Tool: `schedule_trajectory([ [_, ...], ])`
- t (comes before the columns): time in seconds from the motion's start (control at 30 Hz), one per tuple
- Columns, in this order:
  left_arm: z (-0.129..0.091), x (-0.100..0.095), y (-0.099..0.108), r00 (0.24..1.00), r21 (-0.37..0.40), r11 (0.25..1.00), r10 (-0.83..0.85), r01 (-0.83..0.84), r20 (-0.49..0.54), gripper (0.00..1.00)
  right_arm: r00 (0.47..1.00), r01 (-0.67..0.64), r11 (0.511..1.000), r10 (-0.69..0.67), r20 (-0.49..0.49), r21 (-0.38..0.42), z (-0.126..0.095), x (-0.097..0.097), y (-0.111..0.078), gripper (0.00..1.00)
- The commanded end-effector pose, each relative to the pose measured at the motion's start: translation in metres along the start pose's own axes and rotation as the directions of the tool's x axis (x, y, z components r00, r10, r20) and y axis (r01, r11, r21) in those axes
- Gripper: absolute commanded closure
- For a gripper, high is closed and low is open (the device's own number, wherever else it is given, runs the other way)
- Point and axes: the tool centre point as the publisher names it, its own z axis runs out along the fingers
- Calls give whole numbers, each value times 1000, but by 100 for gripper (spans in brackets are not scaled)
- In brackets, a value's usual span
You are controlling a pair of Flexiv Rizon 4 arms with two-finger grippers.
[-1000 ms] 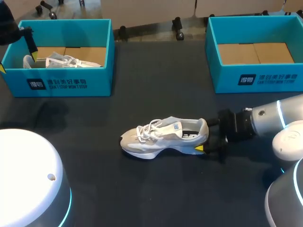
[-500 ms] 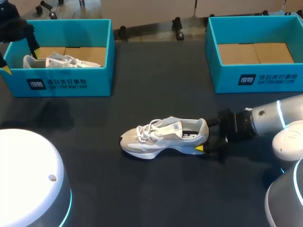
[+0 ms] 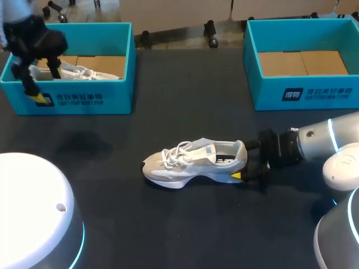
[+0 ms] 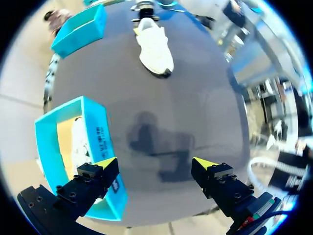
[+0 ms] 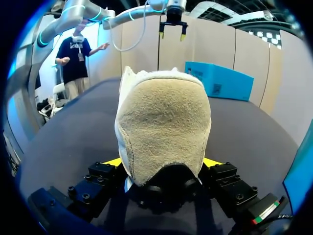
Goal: Take the shoe out of the shoebox, open the shoe tongue, remove and reinsert the insole, then place the shoe into the shoebox
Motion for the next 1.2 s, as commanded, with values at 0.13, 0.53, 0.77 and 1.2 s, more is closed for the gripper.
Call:
schedule_trajectory([
  [0.13,12,23,-41,904,33,908,-418,417,91,0,1000,0,1000,0,4,2,3,0,-1,100],
  [0.53,35,42,-111,859,29,860,-511,510,43,0,1000,0,1000,0,4,2,3,0,-1,100],
  [0.77,41,46,-140,851,68,849,-525,524,-12,0,1000,0,1000,0,4,2,3,0,-1,100],
  [1.2,41,46,-140,851,68,849,-525,524,-12,0,1000,0,1000,0,4,2,3,0,-1,100],
])
